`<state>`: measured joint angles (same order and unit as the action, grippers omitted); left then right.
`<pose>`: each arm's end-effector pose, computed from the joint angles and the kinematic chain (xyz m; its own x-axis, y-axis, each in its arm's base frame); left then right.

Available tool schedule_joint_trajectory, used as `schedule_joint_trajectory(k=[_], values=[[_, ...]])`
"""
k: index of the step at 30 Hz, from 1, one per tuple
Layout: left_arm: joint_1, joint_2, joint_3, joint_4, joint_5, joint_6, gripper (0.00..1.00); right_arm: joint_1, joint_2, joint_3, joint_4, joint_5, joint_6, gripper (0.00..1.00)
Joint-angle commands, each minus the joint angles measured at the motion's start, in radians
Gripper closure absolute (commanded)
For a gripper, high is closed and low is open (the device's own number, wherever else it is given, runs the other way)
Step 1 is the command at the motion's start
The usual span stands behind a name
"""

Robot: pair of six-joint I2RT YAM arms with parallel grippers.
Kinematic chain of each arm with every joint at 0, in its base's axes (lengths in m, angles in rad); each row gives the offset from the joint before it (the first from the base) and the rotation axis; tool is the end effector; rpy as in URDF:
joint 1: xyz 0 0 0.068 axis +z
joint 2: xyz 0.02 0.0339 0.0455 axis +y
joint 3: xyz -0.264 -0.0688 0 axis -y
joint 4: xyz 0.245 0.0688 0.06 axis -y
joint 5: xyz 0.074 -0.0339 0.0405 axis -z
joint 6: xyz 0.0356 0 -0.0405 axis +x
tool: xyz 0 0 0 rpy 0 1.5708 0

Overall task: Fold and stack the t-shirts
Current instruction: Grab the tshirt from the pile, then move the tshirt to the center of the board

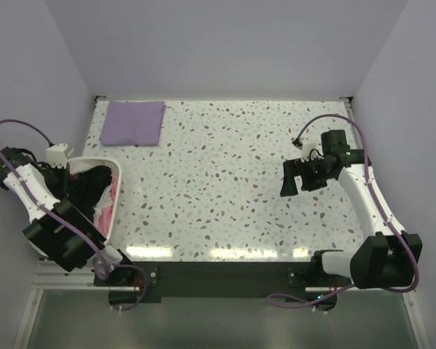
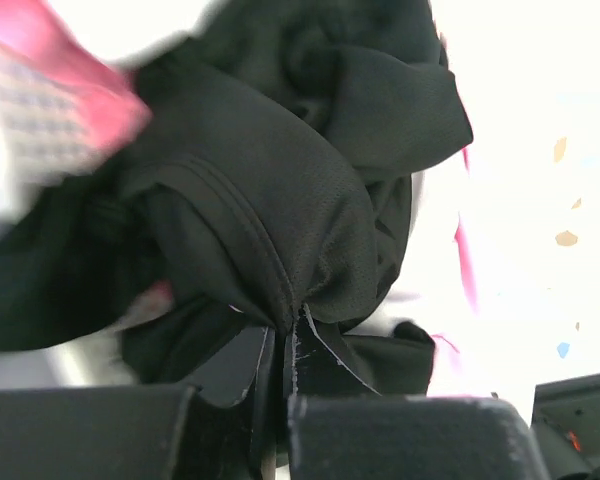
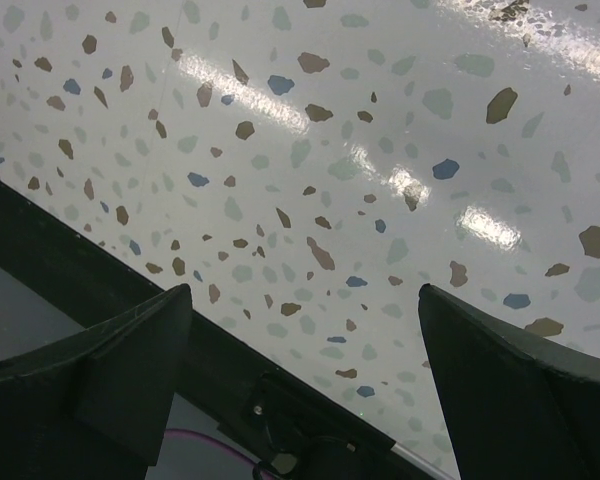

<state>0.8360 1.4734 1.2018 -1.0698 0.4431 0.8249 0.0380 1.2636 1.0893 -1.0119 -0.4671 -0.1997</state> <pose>0.1927 0.1905 0.2649 -0.8874 0.0077 -0.4610 0.0690 0.9908 -0.1163 0.2308 0.0248 0.2837 -0.8677 -0.2102 -0.4505 -0.3825 0.8612 0.3347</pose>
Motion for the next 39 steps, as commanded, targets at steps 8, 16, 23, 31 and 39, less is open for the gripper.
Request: schedule_joint_trajectory(k=[8,16,23,31,39], values=[[-0.287,-0.269,0.326,-0.003,0.145,-0.088,1.0,-0.003,-0.013,0.038,0.004,-0.024,-0.003,0.01],[-0.765,-0.151,0.77,0.221,0.117,-0.467,1.0,-0.003,-0.036,0.029,0.016,-0.022,0.0,0.01],[-0.992,0.071,1.065,0.534,0.316,-0.843,1.0,-0.003,-0.079,0.032,0.01,0.05,-0.009,0.01],[-0.711,-0.087,0.415,0.636,0.502,-0.925,0.17,-0.003,-0.187,0.037,-0.014,0.13,-0.066,0.02],[-0.471,-0.117,0.087,0.234,0.471,-0.379,0.0,-0.003,-0.107,0.089,-0.036,0.189,-0.162,0.01]])
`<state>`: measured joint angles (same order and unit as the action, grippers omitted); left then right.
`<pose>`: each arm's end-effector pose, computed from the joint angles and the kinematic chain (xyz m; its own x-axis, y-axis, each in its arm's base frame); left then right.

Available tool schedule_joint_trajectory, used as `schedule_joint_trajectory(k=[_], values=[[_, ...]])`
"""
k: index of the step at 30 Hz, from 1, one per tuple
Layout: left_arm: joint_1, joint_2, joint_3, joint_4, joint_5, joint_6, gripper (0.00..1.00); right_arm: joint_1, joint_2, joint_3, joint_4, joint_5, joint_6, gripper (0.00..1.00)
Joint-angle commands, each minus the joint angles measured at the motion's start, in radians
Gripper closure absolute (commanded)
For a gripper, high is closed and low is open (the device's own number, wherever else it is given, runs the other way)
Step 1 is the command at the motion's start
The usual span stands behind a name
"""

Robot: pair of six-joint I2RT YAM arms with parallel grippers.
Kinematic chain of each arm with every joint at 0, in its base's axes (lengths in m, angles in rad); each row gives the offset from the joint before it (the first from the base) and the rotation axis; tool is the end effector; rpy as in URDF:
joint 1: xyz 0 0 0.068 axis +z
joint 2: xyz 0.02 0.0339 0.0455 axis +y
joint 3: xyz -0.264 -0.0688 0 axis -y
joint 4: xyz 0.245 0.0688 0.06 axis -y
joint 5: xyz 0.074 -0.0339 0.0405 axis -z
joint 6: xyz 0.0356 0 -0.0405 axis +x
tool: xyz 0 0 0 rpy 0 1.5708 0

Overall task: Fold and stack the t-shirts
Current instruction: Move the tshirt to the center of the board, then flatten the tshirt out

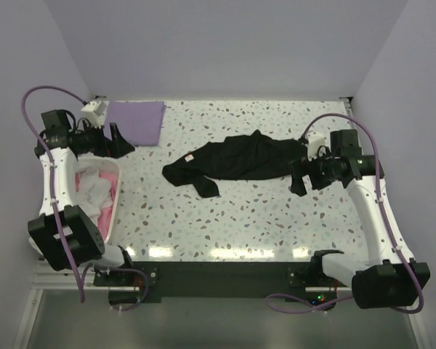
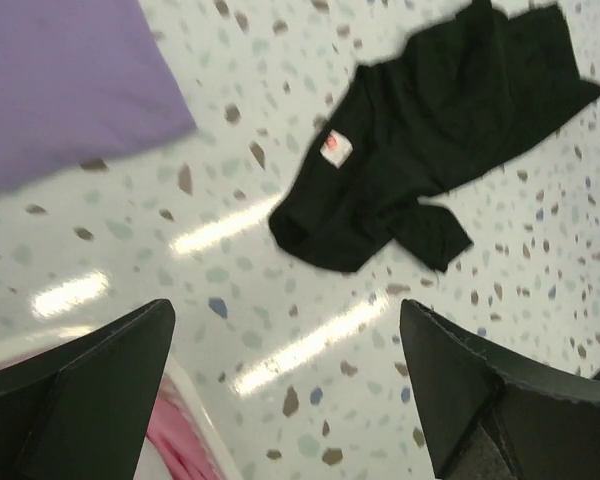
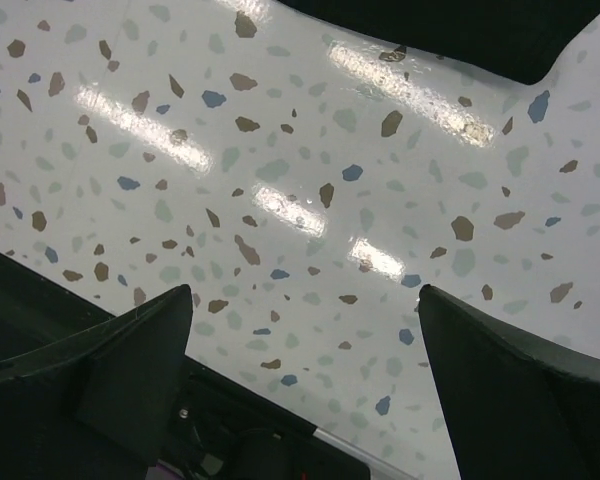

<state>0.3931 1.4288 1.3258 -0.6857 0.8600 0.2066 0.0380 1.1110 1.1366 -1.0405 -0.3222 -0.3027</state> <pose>0.2884 0.0904 0.3404 -0.5915 -0.1004 -0.8001 0.3727 0.8458 -0.3816 0.2025 0.0190 0.3248 -0.7497 -0.3115 -0.5839 -0.4468 0.8891 0.0994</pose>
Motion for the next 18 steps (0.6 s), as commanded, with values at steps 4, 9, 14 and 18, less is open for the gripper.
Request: schedule_joint_trajectory(k=[4,9,14,18], values=[[-0.256,-0.18,-0.163,-0.172,-0.073,0.372,0.07,-0.003,0.144,0.061,0.028,0.037,-0.058,0.01],[-0.52,-0.246,-0.327,-0.019,-0.278,0.309,0.18,-0.003,0.28,0.063,0.118,0.035,-0.033,0.05],[-0.717,-0.11,-0.33,0.092,-0.424,0.272,0.24,-0.003,0.423,0.112,0.2,0.051,0.011,0.16],[-0.818,0.03,-0.3,0.169,-0.506,0.252,0.2,-0.003,0.535,0.161,0.261,0.077,0.045,0.18]])
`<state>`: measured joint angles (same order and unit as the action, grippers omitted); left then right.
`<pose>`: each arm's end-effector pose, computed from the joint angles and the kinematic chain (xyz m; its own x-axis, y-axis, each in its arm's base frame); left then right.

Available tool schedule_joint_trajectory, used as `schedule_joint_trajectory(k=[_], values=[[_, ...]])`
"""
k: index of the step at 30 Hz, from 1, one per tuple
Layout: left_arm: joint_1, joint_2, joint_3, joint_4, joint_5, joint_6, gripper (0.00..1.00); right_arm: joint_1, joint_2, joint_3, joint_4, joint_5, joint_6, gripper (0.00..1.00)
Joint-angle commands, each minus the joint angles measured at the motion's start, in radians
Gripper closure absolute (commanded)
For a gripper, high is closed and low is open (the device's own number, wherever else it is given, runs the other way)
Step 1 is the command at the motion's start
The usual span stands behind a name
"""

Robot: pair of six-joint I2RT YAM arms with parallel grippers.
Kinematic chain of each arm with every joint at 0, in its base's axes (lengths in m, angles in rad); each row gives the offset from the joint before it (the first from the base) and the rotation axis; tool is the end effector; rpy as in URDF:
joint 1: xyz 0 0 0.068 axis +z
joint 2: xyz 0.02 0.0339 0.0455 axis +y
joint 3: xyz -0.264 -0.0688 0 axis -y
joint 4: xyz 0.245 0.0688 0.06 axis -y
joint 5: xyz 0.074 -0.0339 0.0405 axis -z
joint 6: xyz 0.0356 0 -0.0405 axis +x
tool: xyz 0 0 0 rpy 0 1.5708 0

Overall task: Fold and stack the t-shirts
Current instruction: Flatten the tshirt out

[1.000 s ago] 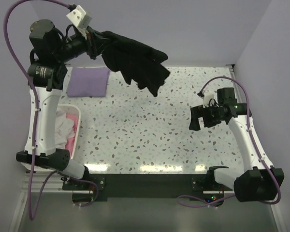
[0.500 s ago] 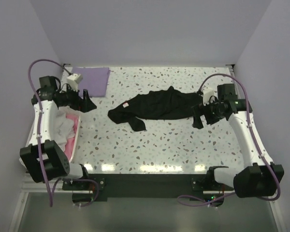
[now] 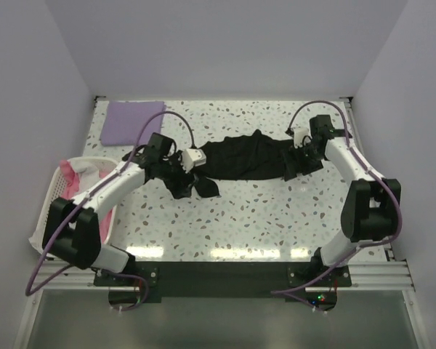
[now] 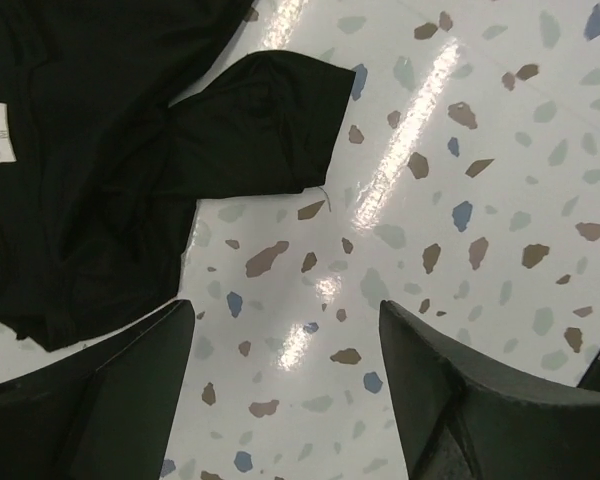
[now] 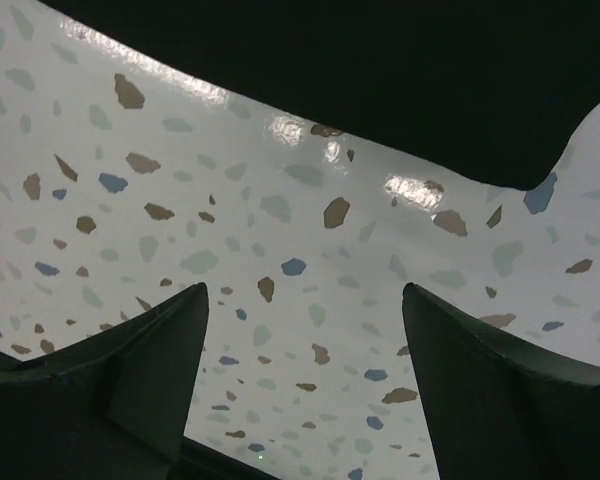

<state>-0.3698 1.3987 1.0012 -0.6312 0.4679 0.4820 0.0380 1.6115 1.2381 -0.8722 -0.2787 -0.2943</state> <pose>0.2539 -0.1156 0.2435 -0.4576 0.6211 -0.6362 0.8483 0.5193 -0.1032 0.3147 0.0218 0.2412 -0.8701 -0.3122 -0.3814 -0.3937 0.9058 0.1568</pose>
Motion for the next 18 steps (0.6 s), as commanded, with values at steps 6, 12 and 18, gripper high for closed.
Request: schedule_joint_trajectory(k=[6,12,18], values=[[-0.153,0.229,0.06,0.248,-0.238,-0.033,0.15,-0.003,0.22,0.155,0.159,0.082,0.063,0.24],[-0.173,0.362,0.086,0.28,-0.314,-0.014,0.22,-0.001,0.349,0.222,0.173,0.121,0.055,0.28],[-0.173,0.34,0.015,0.268,-0.344,0.001,0.66,-0.001,0.387,0.213,0.167,0.197,-0.015,0.5]])
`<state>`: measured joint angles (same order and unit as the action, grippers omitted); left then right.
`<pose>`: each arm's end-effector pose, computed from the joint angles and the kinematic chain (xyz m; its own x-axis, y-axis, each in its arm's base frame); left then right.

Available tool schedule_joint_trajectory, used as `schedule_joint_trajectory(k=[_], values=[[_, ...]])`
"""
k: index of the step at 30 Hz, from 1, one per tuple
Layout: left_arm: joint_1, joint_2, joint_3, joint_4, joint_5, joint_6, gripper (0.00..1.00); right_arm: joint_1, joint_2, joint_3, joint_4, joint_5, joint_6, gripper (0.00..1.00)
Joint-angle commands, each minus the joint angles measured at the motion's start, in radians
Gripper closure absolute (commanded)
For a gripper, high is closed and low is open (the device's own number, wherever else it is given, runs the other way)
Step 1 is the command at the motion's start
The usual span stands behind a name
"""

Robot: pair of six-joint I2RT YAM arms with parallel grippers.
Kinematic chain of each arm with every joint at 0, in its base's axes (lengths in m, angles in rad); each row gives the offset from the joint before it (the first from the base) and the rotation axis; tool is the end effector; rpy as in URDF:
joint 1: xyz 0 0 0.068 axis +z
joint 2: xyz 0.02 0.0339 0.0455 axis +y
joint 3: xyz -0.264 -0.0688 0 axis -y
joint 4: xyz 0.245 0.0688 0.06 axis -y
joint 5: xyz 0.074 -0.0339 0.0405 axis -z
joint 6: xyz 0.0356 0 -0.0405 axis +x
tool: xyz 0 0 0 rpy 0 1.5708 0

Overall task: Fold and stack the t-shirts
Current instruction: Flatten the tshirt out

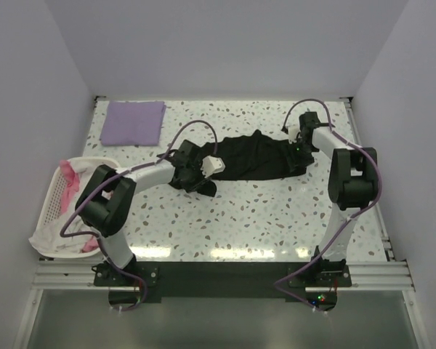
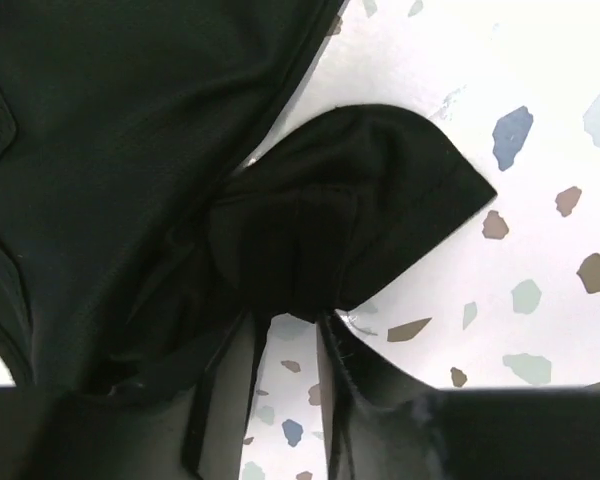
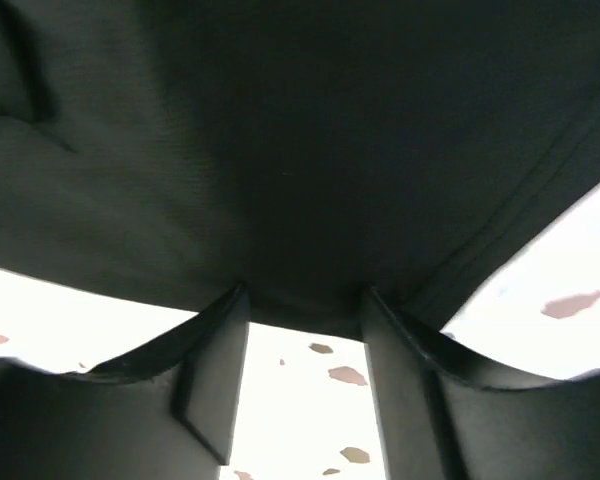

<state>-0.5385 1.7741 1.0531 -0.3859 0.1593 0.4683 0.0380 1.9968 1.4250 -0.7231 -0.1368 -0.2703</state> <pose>0.2939 -0.1822 0.1578 -0.4290 0.7754 -0.4633 0.8528 0.5169 0.0754 0.3969 0.0199 0.1666 -0.9066 -0.2992 -0.2976 -0.3288 0.9429 0.0537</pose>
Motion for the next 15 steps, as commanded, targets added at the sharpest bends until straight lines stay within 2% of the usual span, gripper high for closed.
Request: schedule_joint_trajectory(k=[1,2,3,5,9,13,15], values=[[-0.003,-0.051,-0.047,0.01,-0.029,0.016,0.71,-0.003,0.0,0.016,0.013,0.055,-0.047,0.55],[-0.003,-0.068,-0.054,-0.002,-0.023,0.016,0.82,-0.003,-0.004,0.011,0.007,0.052,-0.052,0.61],[0.003,-0.106,-0.062,-0.019,-0.012,0.021,0.89,-0.001,-0.021,0.003,0.001,0.048,-0.062,0.77],[0.015,-0.16,-0.07,-0.085,0.055,0.035,1.0,-0.001,-0.045,-0.003,-0.033,0.033,-0.073,1.0],[0.096,-0.368,-0.059,-0.218,0.178,0.105,1.0,-0.003,-0.199,-0.037,-0.094,0.005,-0.118,1.0],[0.181,-0.51,0.007,-0.375,0.268,0.165,1.0,-0.007,-0.425,-0.038,-0.171,0.012,-0.158,1.0],[0.23,-0.557,0.059,-0.425,0.307,0.187,1.0,-0.019,-0.476,-0.002,-0.206,0.023,-0.176,1.0]])
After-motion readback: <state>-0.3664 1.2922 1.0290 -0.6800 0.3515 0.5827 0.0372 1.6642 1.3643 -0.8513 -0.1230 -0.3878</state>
